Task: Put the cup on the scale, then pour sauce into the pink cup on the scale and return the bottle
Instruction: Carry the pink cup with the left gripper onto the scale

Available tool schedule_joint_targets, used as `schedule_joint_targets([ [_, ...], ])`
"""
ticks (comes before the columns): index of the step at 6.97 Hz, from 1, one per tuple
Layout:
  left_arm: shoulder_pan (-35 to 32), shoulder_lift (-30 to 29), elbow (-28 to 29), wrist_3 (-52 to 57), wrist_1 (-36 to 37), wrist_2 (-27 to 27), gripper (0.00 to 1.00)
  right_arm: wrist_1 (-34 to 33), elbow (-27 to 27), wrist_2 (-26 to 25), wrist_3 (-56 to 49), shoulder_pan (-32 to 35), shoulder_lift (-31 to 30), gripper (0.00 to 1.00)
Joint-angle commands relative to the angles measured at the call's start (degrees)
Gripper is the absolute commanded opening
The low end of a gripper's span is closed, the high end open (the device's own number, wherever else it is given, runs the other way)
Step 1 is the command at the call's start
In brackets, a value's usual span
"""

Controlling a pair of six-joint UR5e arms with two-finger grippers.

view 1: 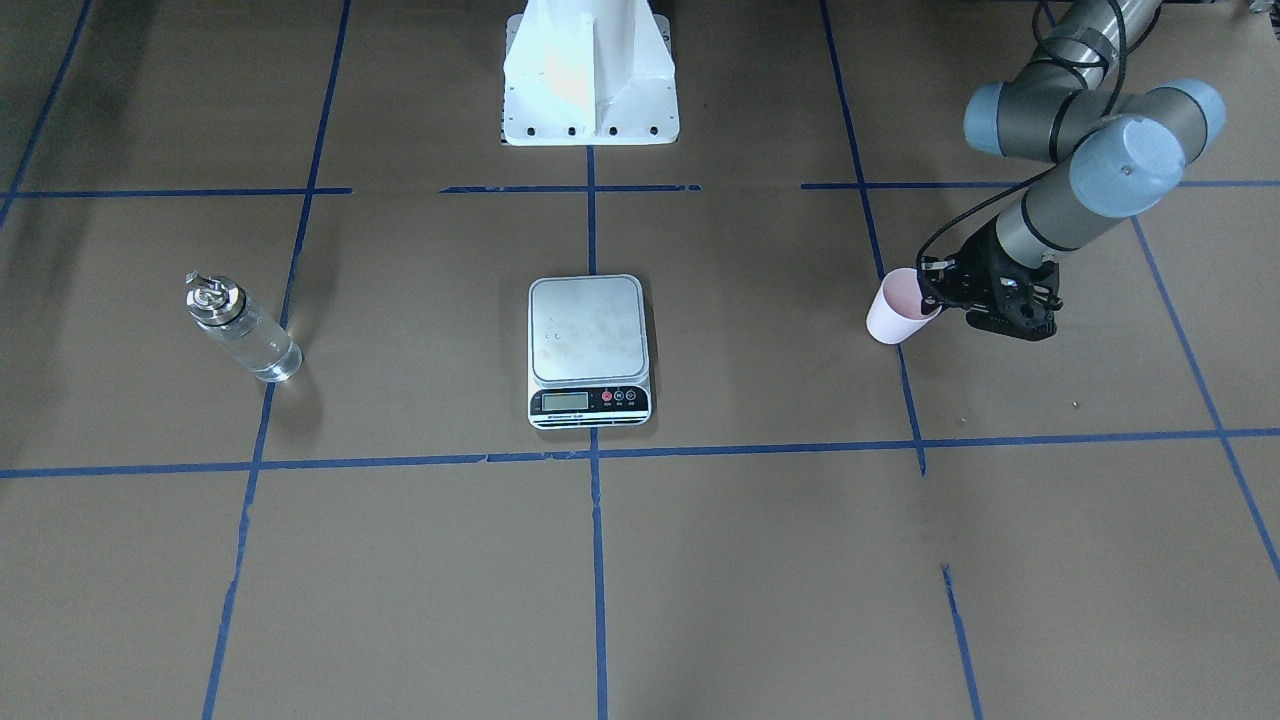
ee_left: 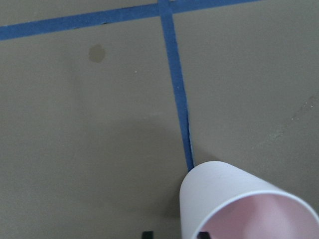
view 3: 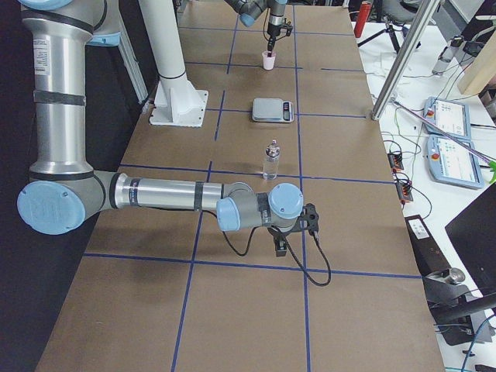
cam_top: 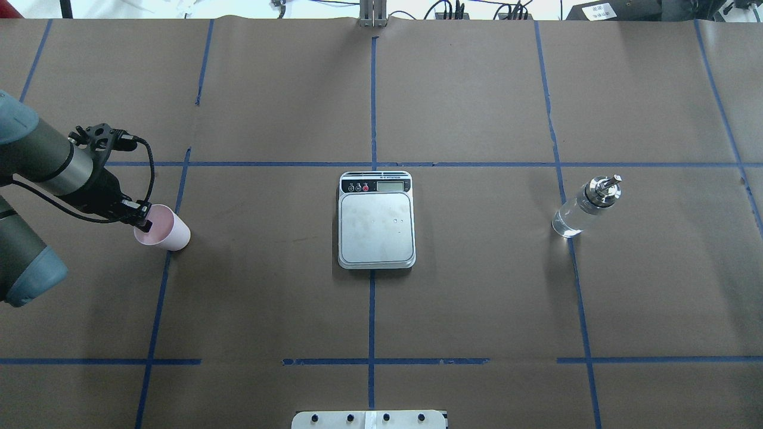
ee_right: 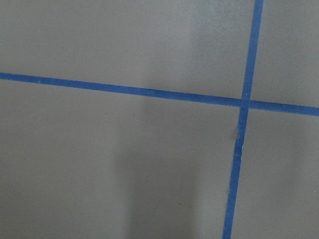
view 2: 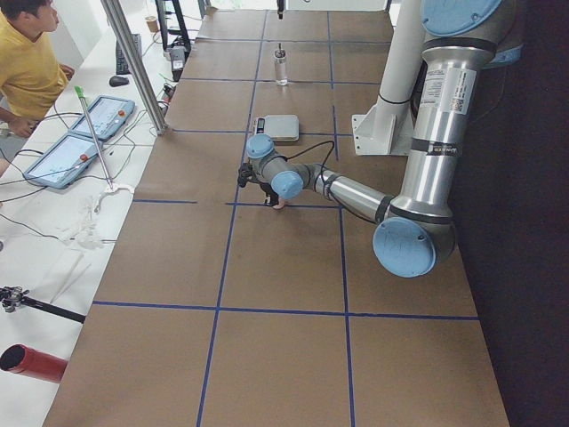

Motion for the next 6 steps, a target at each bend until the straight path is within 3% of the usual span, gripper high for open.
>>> schedule_joint_targets([
  [1,-0.43,-1.63,-2.64,-5.00,4.28,-0.14,0.00,0.01,0.01,0.08,0.03,-0.09,0.11,1.00],
  [3,-0.26,-14.92,-3.99,-16.43,16.55,0.12,0.00,0.10,0.01,0.08,0.03,-0.09,0.11,1.00],
  [6,8.51,-27.26,-0.84,-27.17,17.66,6.25,0.00,0.01,0.45,0.25,0.12,-0.52,1.07,1.00],
])
